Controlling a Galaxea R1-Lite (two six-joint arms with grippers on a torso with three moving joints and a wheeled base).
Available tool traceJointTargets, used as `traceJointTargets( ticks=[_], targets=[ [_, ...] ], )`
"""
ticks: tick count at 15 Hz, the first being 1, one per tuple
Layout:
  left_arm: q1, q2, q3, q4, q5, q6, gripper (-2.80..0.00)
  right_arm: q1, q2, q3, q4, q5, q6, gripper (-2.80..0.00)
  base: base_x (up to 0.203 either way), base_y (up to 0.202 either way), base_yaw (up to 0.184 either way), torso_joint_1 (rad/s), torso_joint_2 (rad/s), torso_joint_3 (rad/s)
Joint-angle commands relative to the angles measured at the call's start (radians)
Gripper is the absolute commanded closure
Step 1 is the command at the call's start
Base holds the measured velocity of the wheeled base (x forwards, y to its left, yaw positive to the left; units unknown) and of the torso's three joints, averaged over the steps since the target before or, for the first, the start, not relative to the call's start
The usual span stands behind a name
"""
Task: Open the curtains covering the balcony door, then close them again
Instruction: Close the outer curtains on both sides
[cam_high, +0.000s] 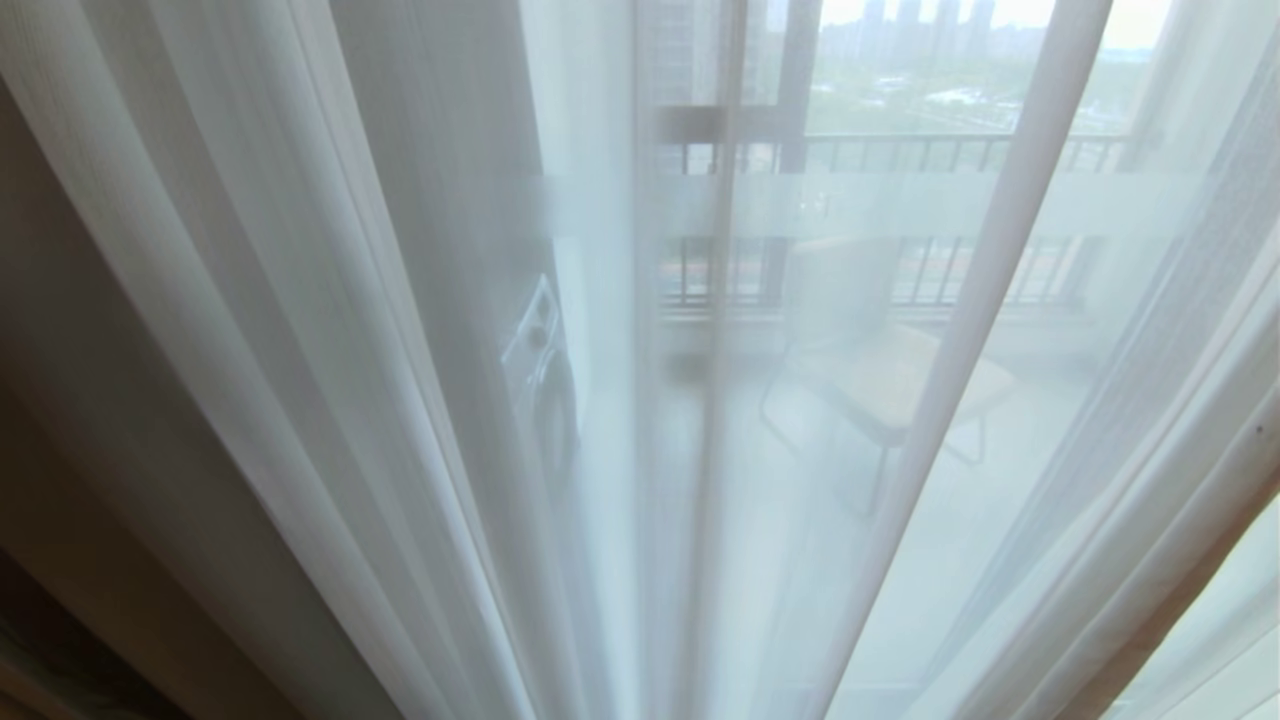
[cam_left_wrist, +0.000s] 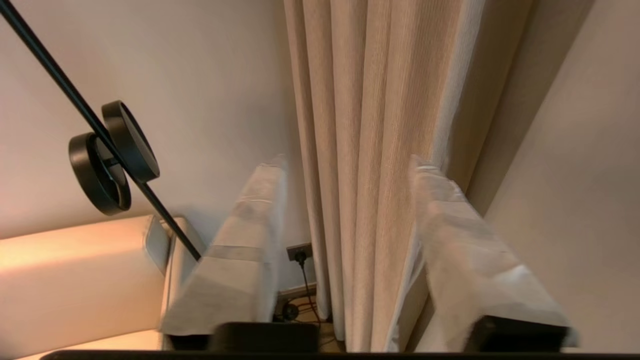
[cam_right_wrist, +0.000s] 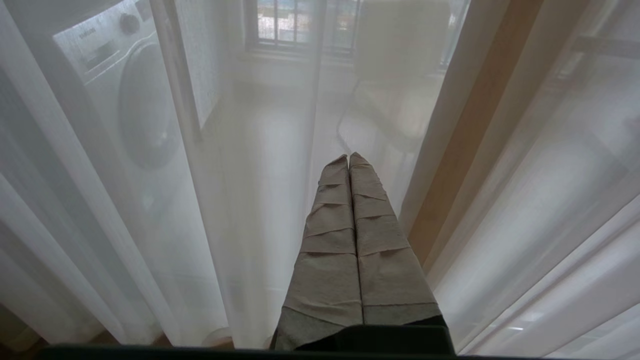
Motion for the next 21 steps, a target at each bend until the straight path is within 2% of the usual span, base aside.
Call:
traceJointTargets(
  ticks=[1,3,8,12,15,21],
  targets=[
    [0.009,0.047,-0.001,-0.017,0.002,-0.001,-2.80,0.000,0.000,0.000,0.000,0.001,-0.001,0.00,0.000,0.000,0.000,0.000,0.00,0.000],
    [0.026,0.100,-0.002,-0.068,-0.023,-0.002,-2.80,0.000,0.000,0.000,0.000,0.001,-0.001,0.00,0.000,0.000,0.000,0.000,0.00,0.000],
    [0.086,0.282,-0.020,-0.276,-0.147,-0.002,-2.80,0.000,0.000,0.000,0.000,0.001,-0.001,0.00,0.000,0.000,0.000,0.000,0.00,0.000],
    [0.106,0.435,-0.111,-0.411,-0.178,-0.002,-2.80,0.000,0.000,0.000,0.000,0.001,-0.001,0.00,0.000,0.000,0.000,0.000,0.00,0.000],
    [0.108,0.507,-0.193,-0.438,-0.211,-0.002,-2.80,0.000,0.000,0.000,0.000,0.001,-0.001,0.00,0.000,0.000,0.000,0.000,0.00,0.000],
    [0.106,0.584,-0.274,-0.472,-0.292,-0.003,-2.80,0.000,0.000,0.000,0.000,0.001,-0.001,0.00,0.000,0.000,0.000,0.000,0.00,0.000]
  ],
)
